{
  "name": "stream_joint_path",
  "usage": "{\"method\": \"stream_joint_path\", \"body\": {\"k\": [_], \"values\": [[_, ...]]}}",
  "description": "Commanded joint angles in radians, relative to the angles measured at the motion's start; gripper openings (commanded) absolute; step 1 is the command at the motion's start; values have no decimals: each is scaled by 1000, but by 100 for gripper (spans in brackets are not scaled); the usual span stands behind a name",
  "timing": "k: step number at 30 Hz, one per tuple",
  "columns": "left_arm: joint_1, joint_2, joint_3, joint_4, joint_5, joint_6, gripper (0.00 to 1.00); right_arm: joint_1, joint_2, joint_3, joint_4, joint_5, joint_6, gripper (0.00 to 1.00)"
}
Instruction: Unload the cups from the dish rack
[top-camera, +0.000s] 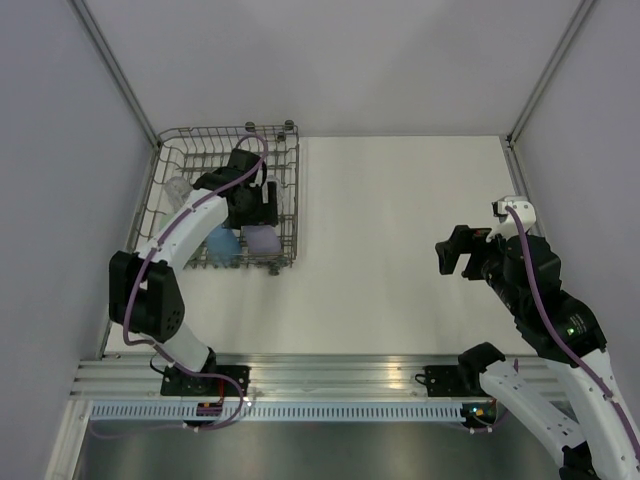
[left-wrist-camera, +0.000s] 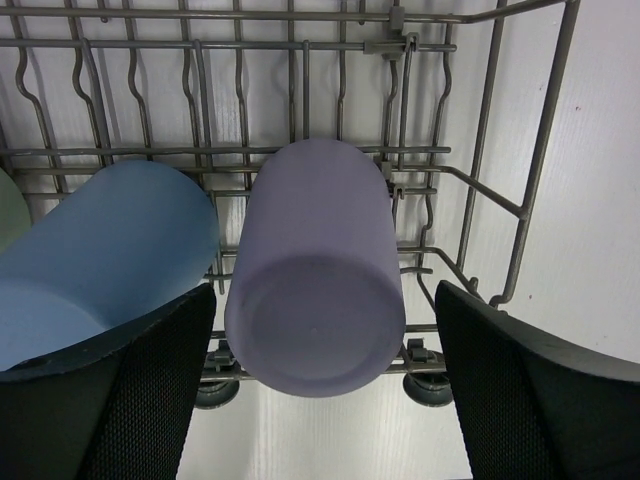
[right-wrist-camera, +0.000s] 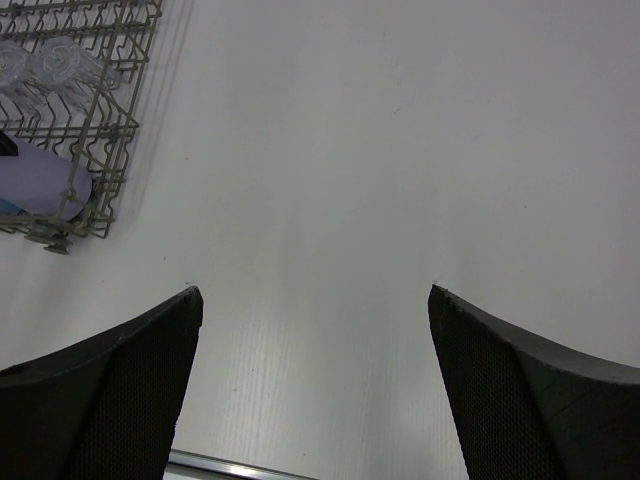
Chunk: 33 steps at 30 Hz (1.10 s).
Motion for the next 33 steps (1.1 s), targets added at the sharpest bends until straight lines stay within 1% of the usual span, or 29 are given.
{"method": "stream_joint_path", "body": {"k": [1,2,4,6,7,8,9,11,12,13,14,15,16,17,18,19,24,28,29,31,32,33], "values": [[-5,19,4,38,-1,8,93,2,0,11,24,-17,-14,98],[-7,19,4,39,6,10,88,2,1,10,24,-22,-17,98],[-10,19,4,38,7,10,83,2,0,10,25,-22,-15,98],[-15,11,1,38,7,8,73,2,-2,11,27,-22,-15,98],[-15,8,1,39,7,8,69,4,0,10,27,-22,-15,98],[-16,5,-1,39,8,10,64,2,0,11,25,-22,-17,98],[-16,5,-1,38,10,11,53,2,-2,11,25,-22,-15,98],[-19,-5,-7,36,13,10,44,2,-3,13,27,-22,-17,98],[-22,-12,-9,36,11,8,42,2,-5,13,27,-22,-17,98],[-24,-18,-12,36,14,7,36,2,-6,14,27,-20,-15,98],[-27,-37,-12,30,13,7,24,2,-8,13,28,-20,-17,98],[-31,-50,-10,25,10,5,22,2,-9,10,30,-20,-17,98],[-33,-59,-3,19,8,1,17,2,-8,10,31,-22,-17,98],[-33,-71,5,12,5,1,7,4,-8,8,34,-22,-14,98],[-34,-93,14,-5,-4,-2,4,2,-6,7,36,-22,-12,98],[-36,-104,39,-17,-7,-2,2,2,-6,4,38,-23,-9,98],[-39,-186,114,-85,-21,5,2,2,-8,-10,68,-45,9,98],[-39,-274,177,-106,11,4,2,2,-11,-27,111,-91,43,98],[-38,-294,186,-105,49,1,2,2,-15,-31,143,-110,54,98],[-39,-353,201,-81,103,-15,2,2,-37,-64,197,-198,97,98],[-39,-372,201,-65,182,-21,2,2,-47,-79,270,-256,111,98],[-41,-395,200,-47,224,-39,2,2,-58,-117,315,-346,134,98]]}}
